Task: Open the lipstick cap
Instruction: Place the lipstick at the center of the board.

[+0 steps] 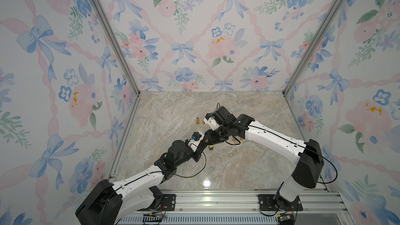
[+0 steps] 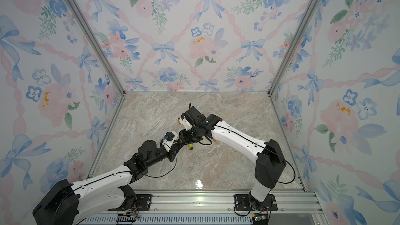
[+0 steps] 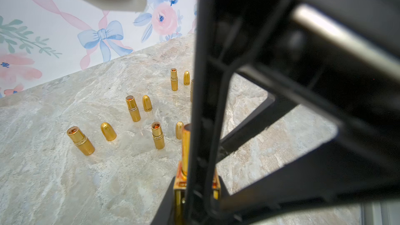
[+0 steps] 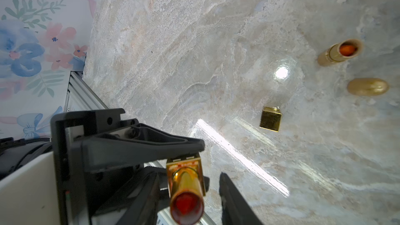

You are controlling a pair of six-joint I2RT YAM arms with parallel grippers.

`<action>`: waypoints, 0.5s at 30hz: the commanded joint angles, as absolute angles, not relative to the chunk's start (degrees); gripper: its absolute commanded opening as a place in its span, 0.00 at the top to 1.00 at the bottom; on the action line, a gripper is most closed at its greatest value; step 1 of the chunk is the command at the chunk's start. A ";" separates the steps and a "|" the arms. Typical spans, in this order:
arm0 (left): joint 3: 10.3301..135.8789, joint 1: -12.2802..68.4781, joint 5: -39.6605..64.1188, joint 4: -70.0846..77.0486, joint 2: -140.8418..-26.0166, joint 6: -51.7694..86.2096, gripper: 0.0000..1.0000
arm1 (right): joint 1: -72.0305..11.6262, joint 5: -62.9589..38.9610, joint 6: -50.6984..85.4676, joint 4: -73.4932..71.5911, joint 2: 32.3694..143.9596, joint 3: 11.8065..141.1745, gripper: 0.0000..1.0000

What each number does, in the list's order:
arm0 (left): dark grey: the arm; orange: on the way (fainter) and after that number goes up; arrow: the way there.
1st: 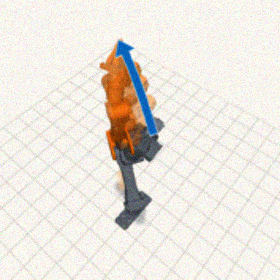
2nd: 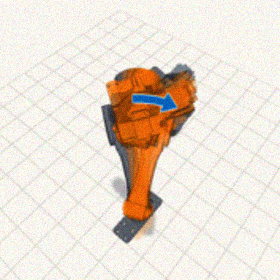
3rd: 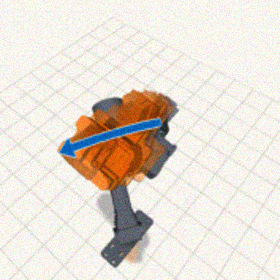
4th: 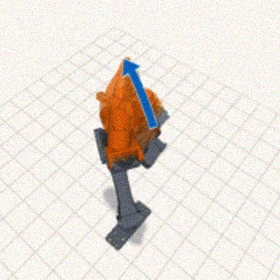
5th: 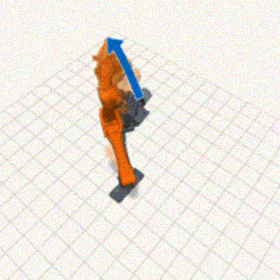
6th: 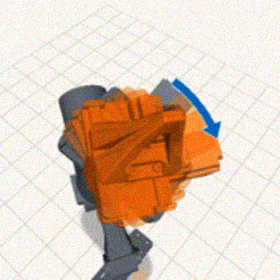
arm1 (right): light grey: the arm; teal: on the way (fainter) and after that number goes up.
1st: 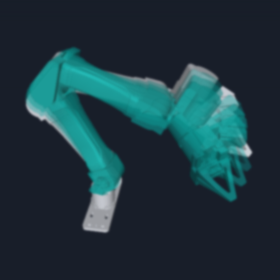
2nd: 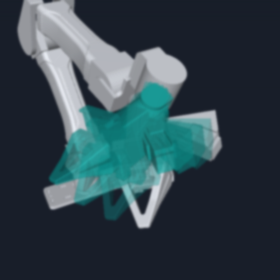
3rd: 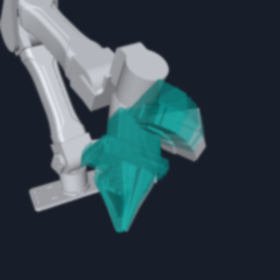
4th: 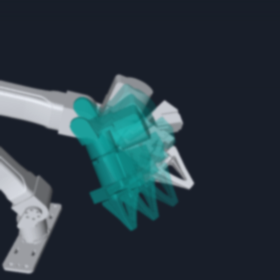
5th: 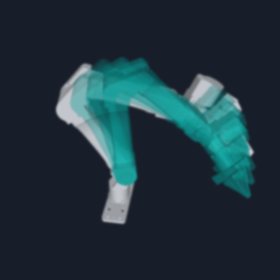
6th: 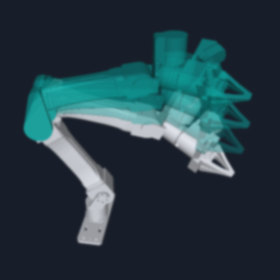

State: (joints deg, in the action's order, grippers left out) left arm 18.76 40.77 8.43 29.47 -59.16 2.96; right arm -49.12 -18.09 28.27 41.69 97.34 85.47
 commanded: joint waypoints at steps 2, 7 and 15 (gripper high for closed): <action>20.70 40.69 9.14 31.38 -59.18 2.07 1.00 | -48.89 -20.13 28.41 40.31 98.73 85.61 0.58; 20.99 40.83 8.54 31.86 -59.50 2.20 1.00 | -48.96 -20.57 28.56 39.64 99.66 85.19 0.65; 20.97 40.90 7.27 32.24 -60.05 2.46 1.00 | -48.70 -19.17 28.13 39.90 99.27 85.60 0.78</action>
State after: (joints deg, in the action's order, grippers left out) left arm 19.09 40.77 7.99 29.47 -59.72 3.03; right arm -49.10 -19.35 27.05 39.86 98.50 85.45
